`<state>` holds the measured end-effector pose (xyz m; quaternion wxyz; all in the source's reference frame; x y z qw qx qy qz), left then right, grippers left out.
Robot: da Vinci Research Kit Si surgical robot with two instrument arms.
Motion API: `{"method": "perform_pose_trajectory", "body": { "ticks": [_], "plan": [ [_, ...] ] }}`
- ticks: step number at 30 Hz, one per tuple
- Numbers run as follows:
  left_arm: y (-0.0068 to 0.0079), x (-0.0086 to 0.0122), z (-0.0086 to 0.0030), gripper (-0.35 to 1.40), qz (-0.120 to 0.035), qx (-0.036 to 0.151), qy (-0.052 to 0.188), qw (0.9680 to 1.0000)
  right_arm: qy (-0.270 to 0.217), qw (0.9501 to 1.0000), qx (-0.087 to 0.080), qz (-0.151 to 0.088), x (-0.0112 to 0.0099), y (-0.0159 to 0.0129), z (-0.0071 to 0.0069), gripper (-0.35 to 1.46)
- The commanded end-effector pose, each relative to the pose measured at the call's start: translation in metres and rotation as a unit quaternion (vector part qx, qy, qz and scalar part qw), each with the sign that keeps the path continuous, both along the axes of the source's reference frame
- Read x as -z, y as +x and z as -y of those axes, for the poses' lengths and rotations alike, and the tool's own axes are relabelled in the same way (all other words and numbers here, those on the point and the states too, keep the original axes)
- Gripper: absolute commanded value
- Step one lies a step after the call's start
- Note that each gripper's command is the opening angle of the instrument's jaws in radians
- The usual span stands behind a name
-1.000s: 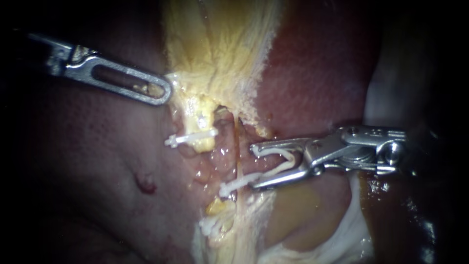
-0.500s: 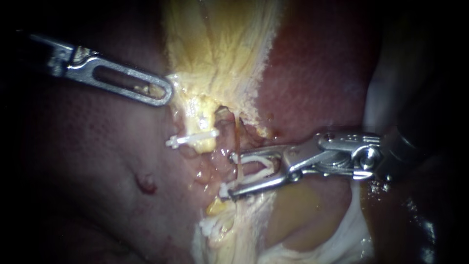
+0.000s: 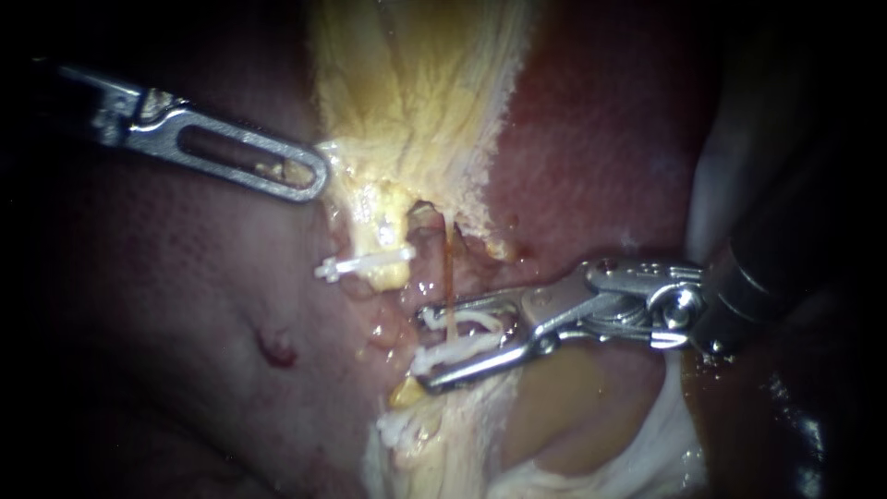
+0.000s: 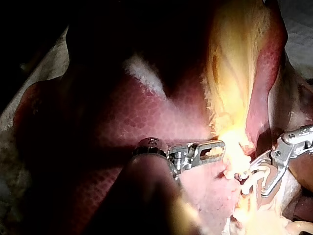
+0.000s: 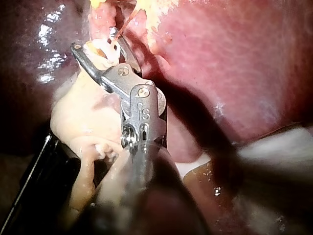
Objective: Clipping second clip right tube
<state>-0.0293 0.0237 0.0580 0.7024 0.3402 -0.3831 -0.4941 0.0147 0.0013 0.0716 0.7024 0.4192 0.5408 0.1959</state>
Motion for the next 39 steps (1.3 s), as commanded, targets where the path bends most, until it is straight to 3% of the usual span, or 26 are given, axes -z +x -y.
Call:
{"method": "perform_pose_trajectory", "body": {
  "ticks": [1,20,34,39],
  "plan": [
    [0.0000,-0.0001,0.0000,-0.35,0.000,0.000,0.000,1.0000,0.004,1.0000,-0.004,-0.004,0.0003,0.0000,-0.0001,0.49],
    [-0.0001,-0.0002,0.0001,-0.35,0.001,-0.001,0.000,1.0000,0.031,0.9968,0.019,-0.071,0.0039,0.0015,0.0015,0.49],
    [0.0000,-0.0002,0.0001,-0.35,0.001,-0.001,0.000,1.0000,0.033,0.9964,0.020,-0.075,0.0044,0.0014,0.0013,0.48],
    [0.0000,-0.0001,0.0000,-0.35,0.001,-0.001,0.000,1.0000,0.037,0.9965,0.017,-0.074,0.0044,0.0010,0.0006,0.41]
  ]
}}
